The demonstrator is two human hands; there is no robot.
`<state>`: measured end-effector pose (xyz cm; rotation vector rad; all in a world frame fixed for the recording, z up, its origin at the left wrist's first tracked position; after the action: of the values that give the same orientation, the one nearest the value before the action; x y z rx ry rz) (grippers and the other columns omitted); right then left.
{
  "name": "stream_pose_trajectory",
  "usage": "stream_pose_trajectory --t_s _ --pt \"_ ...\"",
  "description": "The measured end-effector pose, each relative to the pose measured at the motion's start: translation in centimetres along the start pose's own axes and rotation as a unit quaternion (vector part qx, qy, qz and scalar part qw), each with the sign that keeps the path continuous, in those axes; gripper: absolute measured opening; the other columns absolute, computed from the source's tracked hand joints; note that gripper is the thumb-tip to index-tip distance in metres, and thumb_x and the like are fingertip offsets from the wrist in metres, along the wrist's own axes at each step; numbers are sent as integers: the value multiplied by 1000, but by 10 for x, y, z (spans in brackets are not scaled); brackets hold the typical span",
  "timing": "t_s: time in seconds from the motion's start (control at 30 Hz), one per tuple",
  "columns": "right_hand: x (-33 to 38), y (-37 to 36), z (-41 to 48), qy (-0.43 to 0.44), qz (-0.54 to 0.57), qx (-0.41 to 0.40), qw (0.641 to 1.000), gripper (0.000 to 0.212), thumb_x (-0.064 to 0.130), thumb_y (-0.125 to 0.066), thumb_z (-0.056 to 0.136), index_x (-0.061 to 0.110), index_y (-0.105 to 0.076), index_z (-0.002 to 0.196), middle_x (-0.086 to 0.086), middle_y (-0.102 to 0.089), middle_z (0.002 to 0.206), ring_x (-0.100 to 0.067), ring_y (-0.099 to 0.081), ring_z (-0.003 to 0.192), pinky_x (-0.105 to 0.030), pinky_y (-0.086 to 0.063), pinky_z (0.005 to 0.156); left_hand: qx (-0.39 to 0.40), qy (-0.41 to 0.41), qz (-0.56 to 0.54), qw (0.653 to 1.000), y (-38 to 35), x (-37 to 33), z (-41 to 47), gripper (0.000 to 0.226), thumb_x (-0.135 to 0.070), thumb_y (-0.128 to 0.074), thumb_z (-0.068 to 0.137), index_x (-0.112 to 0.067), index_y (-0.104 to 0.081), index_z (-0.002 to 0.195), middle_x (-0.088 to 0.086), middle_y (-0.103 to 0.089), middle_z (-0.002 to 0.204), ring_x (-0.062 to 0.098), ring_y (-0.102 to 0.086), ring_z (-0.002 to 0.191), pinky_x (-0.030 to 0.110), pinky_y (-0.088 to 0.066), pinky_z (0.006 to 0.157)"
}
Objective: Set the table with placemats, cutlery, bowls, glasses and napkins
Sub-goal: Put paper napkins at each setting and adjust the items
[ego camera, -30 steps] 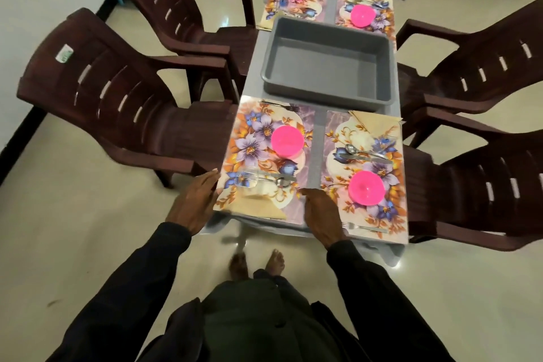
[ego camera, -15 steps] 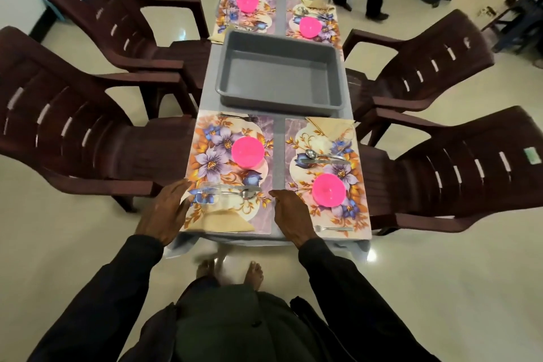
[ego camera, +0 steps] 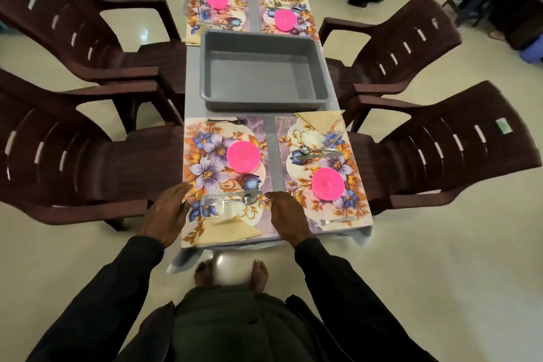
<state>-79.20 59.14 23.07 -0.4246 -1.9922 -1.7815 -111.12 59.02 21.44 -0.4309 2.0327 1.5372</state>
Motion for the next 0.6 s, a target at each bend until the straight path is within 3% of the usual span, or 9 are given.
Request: stream_pose_trajectory --t_s 0.1,0.27,0.5,0.6 --pt "6 -5 3 -17 -8 2 1000 34 8 -50 100 14 -67 129 -12 -70 123 -30 -65 113 -40 -54 98 5 -17 5 1000 13 -1 0 61 -58 -31 102 -20 -49 147 3 -56 145 23 -53 132 47 -46 111" --pt "14 -12 10 -24 -24 -16 999 33 9 -52 100 13 -68 128 -13 -71 120 -31 -66 110 -40 -55 94 2 -15 5 1000 29 -6 -1 56 -47 -38 105 -7 -56 141 17 -59 140 35 -55 129 40 -39 109" --pt "23 -21 24 -33 -39 -49 997 30 8 -55 100 11 -69 126 -13 -73 116 -30 -67 107 -41 -56 93 13 -39 -3 999 34 9 8 42 -23 -52 104 -6 -55 142 17 -58 142 34 -54 129 39 -41 113" --pt "23 -24 32 -43 -38 -50 997 33 7 -51 99 12 -68 128 -13 -72 116 -30 -67 107 -40 -55 92 22 -33 -4 999 32 19 15 41 -20 -54 104 -7 -54 143 15 -57 144 31 -53 131 32 -36 111"
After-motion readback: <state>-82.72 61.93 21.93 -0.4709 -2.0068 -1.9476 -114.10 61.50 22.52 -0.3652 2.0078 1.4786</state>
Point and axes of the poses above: each hand's wrist, its own z-axis towards the middle knuckle, its own y-axis out of the back of the hand, x = y × z, the point moved 5 cm from there along z, towards the middle knuckle
